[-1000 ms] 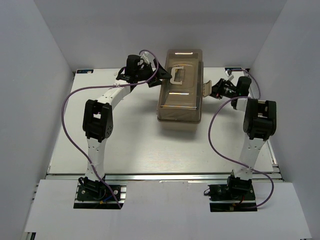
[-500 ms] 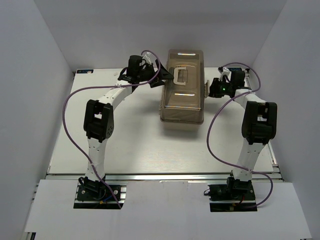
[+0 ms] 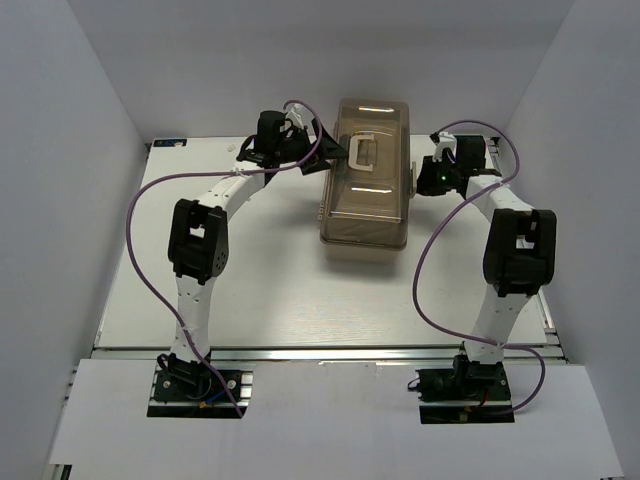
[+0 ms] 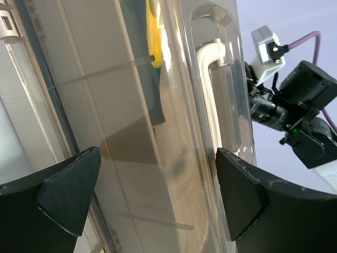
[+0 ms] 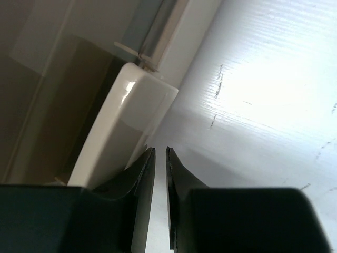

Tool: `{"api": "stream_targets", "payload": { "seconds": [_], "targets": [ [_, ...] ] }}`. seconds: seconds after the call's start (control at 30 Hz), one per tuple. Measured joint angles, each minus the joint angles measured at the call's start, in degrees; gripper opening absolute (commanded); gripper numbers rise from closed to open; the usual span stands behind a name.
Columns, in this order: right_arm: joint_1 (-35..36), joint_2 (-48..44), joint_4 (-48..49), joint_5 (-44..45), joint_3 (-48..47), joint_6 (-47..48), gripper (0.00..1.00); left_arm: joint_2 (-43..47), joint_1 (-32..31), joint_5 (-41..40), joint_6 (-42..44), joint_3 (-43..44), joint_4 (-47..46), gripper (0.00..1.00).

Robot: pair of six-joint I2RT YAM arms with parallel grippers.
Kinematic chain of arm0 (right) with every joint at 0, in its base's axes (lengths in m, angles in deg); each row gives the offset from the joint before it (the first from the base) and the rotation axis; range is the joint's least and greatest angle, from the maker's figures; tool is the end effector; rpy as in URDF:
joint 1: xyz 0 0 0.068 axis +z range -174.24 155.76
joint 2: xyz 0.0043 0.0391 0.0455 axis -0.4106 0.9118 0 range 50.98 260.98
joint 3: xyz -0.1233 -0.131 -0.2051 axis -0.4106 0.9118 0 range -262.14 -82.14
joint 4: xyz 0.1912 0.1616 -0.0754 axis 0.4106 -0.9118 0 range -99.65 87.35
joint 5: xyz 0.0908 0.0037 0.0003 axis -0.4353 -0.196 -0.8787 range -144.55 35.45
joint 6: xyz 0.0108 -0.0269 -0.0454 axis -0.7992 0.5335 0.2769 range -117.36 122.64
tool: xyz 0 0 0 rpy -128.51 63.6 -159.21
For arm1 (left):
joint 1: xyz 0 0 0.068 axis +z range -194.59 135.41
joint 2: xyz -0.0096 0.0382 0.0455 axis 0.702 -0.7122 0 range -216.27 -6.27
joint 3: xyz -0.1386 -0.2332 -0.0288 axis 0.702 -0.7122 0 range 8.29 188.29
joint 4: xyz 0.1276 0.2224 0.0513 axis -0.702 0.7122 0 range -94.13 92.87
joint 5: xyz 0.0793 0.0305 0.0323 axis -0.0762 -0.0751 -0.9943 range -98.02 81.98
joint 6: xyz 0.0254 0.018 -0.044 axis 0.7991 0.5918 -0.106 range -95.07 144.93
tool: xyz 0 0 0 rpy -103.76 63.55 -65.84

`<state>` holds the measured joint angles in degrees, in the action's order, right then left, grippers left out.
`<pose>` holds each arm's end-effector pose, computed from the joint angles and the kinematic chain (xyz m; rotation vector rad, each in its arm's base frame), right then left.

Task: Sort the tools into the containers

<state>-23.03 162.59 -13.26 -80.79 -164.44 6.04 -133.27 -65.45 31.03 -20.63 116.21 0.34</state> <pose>0.4410 0.0251 0.2235 -0.3300 2.2042 0.4966 0.4809 -0.2073 0.2603 0.0276 2.1711 -1.3863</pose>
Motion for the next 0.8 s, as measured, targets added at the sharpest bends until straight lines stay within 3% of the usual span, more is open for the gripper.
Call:
{"api": "stream_targets", "payload": {
  "seconds": [0.8],
  "targets": [
    [0.8,-1.6,-1.8,2.2,-0.5,-0.2,0.2,-0.1,0.0,0.2,-0.2,0.0,-0.4,0.98]
  ]
}}
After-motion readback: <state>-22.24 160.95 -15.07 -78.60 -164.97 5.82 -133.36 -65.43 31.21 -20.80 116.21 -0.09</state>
